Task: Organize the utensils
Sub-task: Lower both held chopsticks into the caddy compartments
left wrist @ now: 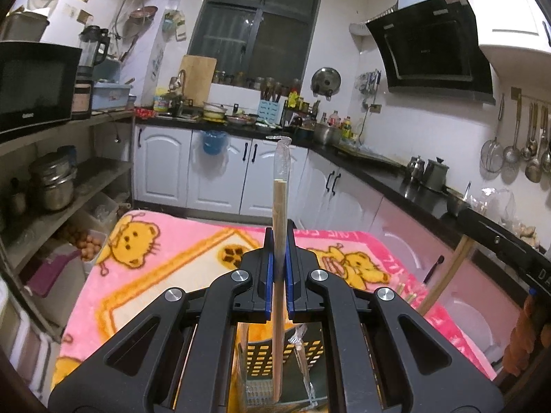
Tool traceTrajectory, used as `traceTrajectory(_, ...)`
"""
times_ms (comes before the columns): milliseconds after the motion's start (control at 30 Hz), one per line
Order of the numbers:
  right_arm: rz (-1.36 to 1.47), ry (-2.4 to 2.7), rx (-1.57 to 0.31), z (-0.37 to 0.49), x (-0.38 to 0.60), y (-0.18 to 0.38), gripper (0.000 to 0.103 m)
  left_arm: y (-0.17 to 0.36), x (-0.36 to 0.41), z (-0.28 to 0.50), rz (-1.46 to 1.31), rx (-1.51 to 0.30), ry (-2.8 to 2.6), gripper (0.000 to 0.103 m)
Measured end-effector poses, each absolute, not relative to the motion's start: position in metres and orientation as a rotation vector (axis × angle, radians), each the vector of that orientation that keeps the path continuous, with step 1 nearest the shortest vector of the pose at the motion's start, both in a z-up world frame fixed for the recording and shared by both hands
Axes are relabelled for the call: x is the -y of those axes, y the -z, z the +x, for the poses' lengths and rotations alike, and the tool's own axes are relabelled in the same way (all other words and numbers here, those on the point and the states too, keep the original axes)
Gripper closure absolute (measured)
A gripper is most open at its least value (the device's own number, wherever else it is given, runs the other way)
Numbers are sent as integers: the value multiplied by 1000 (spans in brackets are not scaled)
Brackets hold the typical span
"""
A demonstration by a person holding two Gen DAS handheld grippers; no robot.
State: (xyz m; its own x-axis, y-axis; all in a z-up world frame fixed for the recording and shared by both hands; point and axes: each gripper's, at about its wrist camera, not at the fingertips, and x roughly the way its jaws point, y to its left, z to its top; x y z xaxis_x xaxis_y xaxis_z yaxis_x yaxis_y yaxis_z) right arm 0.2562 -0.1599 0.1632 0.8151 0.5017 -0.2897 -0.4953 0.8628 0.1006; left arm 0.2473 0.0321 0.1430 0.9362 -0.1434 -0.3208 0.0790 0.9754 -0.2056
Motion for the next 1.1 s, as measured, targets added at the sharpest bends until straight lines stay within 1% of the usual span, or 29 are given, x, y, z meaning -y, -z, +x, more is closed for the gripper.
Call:
traceTrajectory(567, 28, -530, -449, 284, 142, -115, 97, -108, -22, 258, -175, -403, 171, 100)
traceTrajectory(1100, 42, -537, -513, 290, 143, -98, 97, -96, -23, 260, -179, -440, 192, 100)
